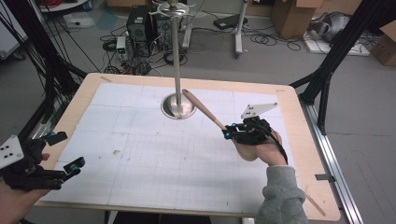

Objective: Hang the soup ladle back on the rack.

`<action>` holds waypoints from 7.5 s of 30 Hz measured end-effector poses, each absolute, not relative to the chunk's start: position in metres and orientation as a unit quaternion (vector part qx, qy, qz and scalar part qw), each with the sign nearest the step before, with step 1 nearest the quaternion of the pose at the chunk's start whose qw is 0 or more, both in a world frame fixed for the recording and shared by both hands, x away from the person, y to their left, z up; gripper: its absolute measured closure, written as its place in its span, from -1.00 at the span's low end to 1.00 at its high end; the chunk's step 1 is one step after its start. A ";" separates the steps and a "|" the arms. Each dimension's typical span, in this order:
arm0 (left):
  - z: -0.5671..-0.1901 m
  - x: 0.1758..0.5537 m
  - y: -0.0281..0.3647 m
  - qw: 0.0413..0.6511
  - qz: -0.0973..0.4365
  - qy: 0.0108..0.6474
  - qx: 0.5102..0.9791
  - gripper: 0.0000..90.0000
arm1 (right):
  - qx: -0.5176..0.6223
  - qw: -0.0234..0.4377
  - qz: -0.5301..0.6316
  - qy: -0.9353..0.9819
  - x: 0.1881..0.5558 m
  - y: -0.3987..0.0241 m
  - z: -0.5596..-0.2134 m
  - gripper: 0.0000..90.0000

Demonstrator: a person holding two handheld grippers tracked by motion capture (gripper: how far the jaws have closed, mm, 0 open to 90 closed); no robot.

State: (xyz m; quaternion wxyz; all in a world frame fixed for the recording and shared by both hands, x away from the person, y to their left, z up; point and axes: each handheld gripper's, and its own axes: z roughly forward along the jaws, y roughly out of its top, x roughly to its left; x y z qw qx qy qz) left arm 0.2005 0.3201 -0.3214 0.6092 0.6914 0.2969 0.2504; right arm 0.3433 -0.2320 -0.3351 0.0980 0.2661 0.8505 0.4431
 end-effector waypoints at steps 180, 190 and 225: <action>-0.316 0.194 0.343 0.634 0.254 0.311 0.661 -0.96 | 0.328 0.171 0.474 0.799 0.435 -0.127 -0.263 -0.38; -0.316 0.211 0.329 0.638 0.243 0.300 0.666 -0.96 | 0.295 0.178 0.484 0.804 0.411 -0.138 -0.273 -1.00; -0.324 0.243 0.298 0.650 0.222 0.278 0.672 -0.96 | 0.309 0.189 0.591 0.721 0.307 -0.259 -0.321 -1.00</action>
